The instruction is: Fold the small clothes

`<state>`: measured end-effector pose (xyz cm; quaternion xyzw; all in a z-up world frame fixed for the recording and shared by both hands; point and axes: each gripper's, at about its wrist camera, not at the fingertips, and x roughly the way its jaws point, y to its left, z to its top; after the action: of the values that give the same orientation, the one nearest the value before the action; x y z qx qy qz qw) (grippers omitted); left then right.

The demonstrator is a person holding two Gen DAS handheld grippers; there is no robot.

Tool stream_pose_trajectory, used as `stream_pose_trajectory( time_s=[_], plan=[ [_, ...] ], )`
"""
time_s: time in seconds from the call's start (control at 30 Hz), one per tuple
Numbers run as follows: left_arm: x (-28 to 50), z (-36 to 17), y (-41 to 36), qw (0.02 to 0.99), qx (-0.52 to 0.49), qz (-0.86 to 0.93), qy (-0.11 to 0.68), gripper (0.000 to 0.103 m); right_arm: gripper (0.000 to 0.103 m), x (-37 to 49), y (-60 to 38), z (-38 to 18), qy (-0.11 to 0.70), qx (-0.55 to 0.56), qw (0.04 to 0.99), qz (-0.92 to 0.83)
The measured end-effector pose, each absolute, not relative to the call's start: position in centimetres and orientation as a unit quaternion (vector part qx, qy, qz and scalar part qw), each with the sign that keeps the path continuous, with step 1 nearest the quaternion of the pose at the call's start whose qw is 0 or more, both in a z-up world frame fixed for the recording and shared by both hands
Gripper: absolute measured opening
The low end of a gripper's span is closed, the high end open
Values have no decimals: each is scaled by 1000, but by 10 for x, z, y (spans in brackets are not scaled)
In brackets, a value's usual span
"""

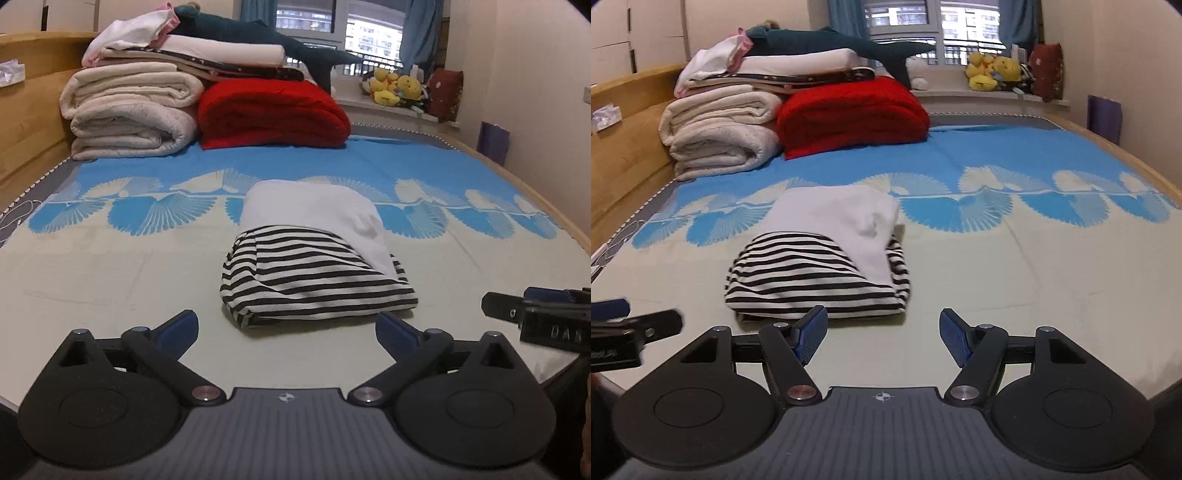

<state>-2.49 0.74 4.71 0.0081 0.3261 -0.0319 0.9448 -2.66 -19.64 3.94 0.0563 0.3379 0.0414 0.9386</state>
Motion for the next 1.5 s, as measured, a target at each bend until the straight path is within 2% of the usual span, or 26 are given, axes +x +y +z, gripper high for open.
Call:
stream_pose_trajectory(
  time_s=[0.5,1.5],
  plan=[
    [-5,26,3,937,6,-30,349,102,69,-12,-162,26,346,7,936,70],
    [0,22,7,935,5,-28,353,102,69,-11,-164,27,344,8,936,72]
  ],
)
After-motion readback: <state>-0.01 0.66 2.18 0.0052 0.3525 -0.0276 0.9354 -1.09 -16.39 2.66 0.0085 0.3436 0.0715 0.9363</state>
